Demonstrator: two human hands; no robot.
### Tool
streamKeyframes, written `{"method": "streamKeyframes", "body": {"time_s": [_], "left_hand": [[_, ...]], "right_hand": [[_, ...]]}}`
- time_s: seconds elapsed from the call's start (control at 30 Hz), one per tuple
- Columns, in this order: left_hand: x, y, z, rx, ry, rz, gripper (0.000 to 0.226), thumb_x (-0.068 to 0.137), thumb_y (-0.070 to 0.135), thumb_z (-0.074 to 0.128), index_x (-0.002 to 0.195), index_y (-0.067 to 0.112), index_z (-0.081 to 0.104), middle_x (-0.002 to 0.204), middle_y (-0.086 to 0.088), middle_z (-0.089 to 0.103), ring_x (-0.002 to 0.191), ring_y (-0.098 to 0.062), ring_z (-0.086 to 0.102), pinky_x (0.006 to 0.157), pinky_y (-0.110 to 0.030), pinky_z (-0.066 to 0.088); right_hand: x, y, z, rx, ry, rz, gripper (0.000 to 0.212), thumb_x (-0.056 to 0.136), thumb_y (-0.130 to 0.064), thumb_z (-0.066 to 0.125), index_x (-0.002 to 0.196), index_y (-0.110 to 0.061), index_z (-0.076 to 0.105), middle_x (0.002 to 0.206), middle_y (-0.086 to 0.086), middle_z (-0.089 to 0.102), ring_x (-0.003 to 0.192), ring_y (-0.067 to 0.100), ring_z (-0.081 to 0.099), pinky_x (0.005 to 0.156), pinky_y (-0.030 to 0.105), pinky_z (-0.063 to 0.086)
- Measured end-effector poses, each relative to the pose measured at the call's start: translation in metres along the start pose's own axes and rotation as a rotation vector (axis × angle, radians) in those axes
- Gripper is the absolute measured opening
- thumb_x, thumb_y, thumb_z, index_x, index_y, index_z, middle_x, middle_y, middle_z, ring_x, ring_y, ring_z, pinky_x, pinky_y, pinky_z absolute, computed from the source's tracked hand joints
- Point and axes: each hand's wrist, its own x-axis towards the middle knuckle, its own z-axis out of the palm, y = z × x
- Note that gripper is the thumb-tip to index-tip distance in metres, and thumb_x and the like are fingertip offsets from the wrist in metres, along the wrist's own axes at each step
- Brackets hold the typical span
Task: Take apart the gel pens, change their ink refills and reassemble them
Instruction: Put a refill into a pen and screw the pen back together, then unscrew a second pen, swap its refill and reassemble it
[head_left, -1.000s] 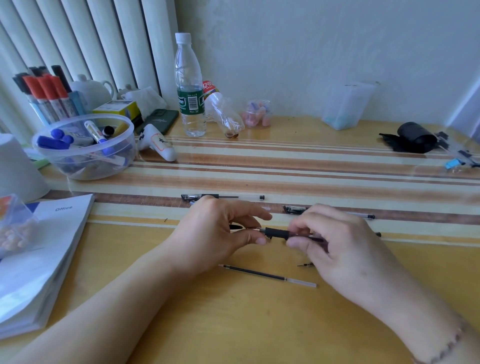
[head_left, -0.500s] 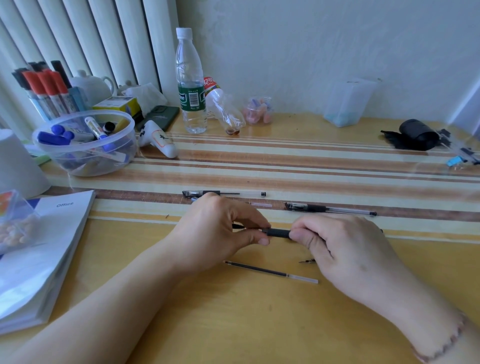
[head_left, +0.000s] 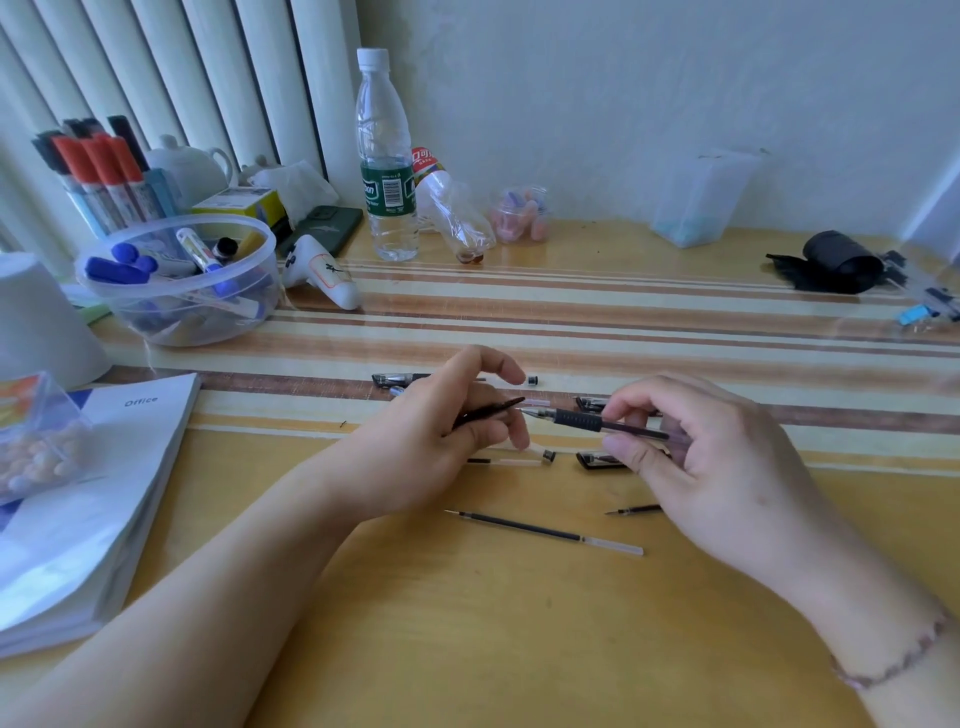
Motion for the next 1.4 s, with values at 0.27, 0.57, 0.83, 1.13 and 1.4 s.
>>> {"method": "streamKeyframes", "body": {"time_s": [0.27,0.57,0.83,1.13,1.4], "left_hand": [[0.001,0.005,0.002,-0.138,-0.043,-0.010,0.025,0.097,0.001,0.050,0.117,0.016,0.054,0.102,0.001,0.075,0.108,-0.011,0.065,0.096,-0.032,0.048],[-0.003,0.015,0.007,-0.021,-0.091,0.111,0.049,0.096,0.009,0.054,0.141,0.024,0.041,0.097,0.005,0.076,0.094,-0.034,0.064,0.085,-0.046,0.049],[-0.002,0.011,0.014,-0.007,-0.130,0.119,0.053,0.094,0.006,0.058,0.144,0.014,0.042,0.095,-0.003,0.077,0.095,-0.007,0.068,0.085,-0.031,0.051],[0.009,-0.005,-0.013,-0.090,0.439,0.144,0.041,0.100,0.044,0.036,0.114,0.019,0.065,0.089,0.002,0.073,0.074,-0.013,0.060,0.069,-0.024,0.045],[0.010,-0.012,-0.022,0.115,0.450,0.039,0.019,0.096,0.016,0.054,0.101,0.027,0.069,0.086,0.014,0.070,0.083,-0.003,0.062,0.074,-0.023,0.051]], "right_hand": [[0.000,0.001,0.001,-0.015,-0.027,-0.008,0.011,0.082,-0.034,0.069,0.091,-0.035,0.065,0.083,-0.021,0.060,0.070,-0.003,0.052,0.053,0.025,0.042],[-0.003,-0.008,0.004,-0.015,-0.079,-0.095,0.008,0.080,-0.036,0.070,0.084,-0.030,0.071,0.072,-0.019,0.060,0.065,-0.005,0.047,0.053,0.025,0.039],[-0.004,-0.013,0.004,-0.049,-0.113,-0.113,0.009,0.073,-0.033,0.081,0.076,-0.028,0.074,0.062,-0.030,0.047,0.064,-0.008,0.046,0.052,0.025,0.041],[-0.011,-0.024,0.017,-0.105,-0.202,-0.152,0.024,0.077,-0.056,0.060,0.080,-0.035,0.073,0.074,-0.023,0.060,0.077,0.007,0.049,0.056,0.025,0.041],[-0.012,-0.023,0.019,-0.060,-0.326,-0.252,0.017,0.079,-0.048,0.067,0.090,-0.035,0.071,0.072,-0.020,0.056,0.076,0.008,0.047,0.065,0.028,0.043]]}}
